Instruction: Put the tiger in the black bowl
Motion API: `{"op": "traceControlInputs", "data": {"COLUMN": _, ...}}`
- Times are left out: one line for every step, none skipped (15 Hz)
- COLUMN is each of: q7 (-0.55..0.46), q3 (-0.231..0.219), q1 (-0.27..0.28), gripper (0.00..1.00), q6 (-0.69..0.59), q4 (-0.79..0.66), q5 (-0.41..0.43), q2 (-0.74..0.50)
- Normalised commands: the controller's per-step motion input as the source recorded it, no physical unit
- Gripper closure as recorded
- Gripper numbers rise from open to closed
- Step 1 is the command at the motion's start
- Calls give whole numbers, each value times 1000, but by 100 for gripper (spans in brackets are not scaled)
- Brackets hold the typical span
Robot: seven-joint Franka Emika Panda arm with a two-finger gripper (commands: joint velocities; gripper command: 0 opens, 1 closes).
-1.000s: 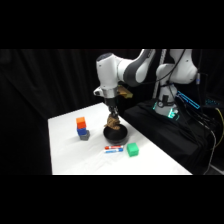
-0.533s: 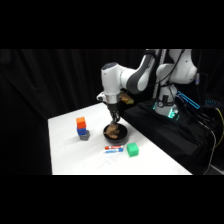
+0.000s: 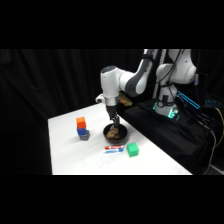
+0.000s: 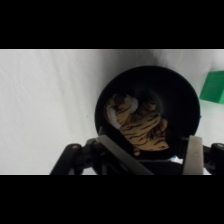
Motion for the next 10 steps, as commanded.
{"op": "traceControlInputs", "data": {"q7": -93, "q3": 19, "q1": 43, "gripper": 0, "q6": -486, "q4": 16, "q5": -107, "q2": -388}}
{"op": "traceControlInputs", "data": {"q7": -111, "q3": 37, "q1": 44, "gripper": 0, "q6": -587, "q4": 5, "q5": -95, "q2": -482}}
{"op": "traceControlInputs", "data": {"q7": -151, "q3": 53, "q1": 35, "gripper": 0, "q6": -641, "q4": 5, "q5": -60, "q2": -527}}
{"op": "traceControlInputs", "data": {"q7": -197, "q3": 64, "q1": 27, "gripper": 0, "q6": -671, "q4": 35, "q5": -26, "q2": -539}}
{"op": "traceControlInputs", "data": {"q7": -245, "q3": 68, "q1": 19, "gripper": 0, "q6": -687, "q4": 52, "q5": 16, "q2": -557}}
{"op": "traceControlInputs", "data": {"q7": -263, "q3": 65, "q1": 15, "gripper": 0, "q6": -653, "q4": 77, "q5": 42, "q2": -535}}
{"op": "traceControlInputs", "data": {"q7": -317, "q3": 48, "q1": 4, "gripper": 0, "q6": -596, "q4": 78, "q5": 109, "q2": -541}}
{"op": "traceControlInputs", "data": {"q7": -344, "q3": 23, "q1": -5, "gripper": 0, "q6": -470, "q4": 101, "q5": 163, "q2": -472}}
{"op": "traceControlInputs", "data": {"q7": -372, "q3": 3, "q1": -5, "gripper": 0, "q6": -354, "q4": 129, "q5": 196, "q2": -380}}
{"op": "traceControlInputs", "data": {"q7": -240, "q3": 2, "q1": 3, "gripper": 0, "q6": -216, "q4": 157, "q5": 240, "q2": -287}}
